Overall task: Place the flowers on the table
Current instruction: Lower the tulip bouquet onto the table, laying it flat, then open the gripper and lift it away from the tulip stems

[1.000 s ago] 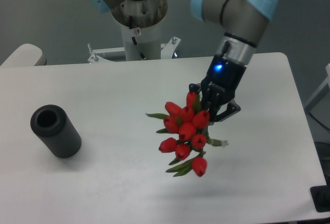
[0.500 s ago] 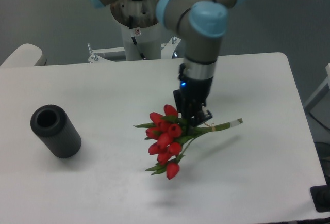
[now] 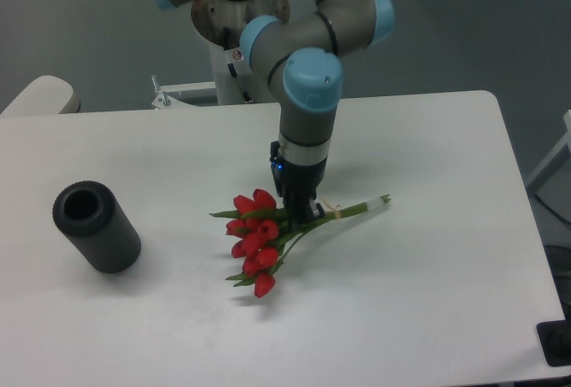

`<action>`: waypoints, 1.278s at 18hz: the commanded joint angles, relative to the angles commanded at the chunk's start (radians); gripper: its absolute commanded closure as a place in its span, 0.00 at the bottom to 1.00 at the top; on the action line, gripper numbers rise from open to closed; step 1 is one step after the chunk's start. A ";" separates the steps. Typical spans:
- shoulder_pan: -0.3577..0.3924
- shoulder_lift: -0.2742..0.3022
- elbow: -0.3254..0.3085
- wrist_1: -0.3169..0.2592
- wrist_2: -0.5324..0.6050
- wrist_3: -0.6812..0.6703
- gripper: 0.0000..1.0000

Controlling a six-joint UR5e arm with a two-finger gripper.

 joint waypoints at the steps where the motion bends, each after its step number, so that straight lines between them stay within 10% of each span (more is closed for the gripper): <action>1: -0.003 -0.008 0.000 0.000 0.000 0.002 0.79; 4: -0.008 -0.015 0.005 0.002 -0.002 0.002 0.76; 8: -0.006 -0.012 0.037 0.005 -0.003 0.000 0.00; 16: 0.005 0.026 0.175 -0.032 -0.002 -0.017 0.00; 23: 0.015 -0.005 0.467 -0.357 0.000 -0.015 0.00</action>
